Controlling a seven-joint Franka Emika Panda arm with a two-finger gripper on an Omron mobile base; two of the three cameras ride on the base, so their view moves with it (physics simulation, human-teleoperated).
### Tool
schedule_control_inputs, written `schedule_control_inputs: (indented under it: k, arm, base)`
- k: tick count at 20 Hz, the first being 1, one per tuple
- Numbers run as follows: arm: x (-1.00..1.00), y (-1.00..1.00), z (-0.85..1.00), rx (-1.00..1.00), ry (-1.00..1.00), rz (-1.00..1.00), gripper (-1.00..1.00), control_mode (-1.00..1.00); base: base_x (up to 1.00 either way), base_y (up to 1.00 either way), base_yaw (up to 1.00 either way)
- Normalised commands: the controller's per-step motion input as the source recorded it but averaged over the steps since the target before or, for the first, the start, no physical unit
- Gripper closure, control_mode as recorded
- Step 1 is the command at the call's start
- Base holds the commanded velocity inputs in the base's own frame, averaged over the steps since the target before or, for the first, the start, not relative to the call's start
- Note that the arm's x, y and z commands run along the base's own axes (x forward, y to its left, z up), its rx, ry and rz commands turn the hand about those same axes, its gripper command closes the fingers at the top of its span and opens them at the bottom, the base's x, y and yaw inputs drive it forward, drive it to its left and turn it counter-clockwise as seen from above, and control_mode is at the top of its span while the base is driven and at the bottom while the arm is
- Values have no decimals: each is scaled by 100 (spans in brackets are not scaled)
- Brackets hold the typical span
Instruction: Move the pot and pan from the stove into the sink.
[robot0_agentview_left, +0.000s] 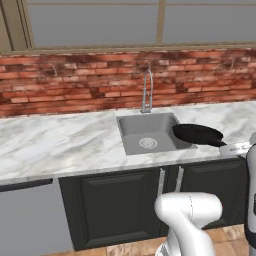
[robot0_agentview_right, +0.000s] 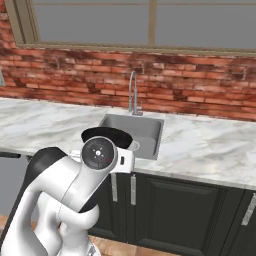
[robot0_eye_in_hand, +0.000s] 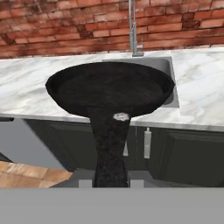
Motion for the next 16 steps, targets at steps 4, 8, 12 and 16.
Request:
schedule_control_inputs:
  k: [4, 8, 12, 16]
  arm:
    - [36, 2, -1, 0, 0, 0, 100, -100]
    - [65, 19, -5, -1, 0, 0, 100, -100]
    - [59, 14, -9, 0, 0, 0, 100, -100]
    - [42, 3, -12, 0, 2, 0, 100, -100]
  base:
    - [0, 0, 0]
    - [0, 0, 0]
    - [0, 0, 0]
    - [0, 0, 0]
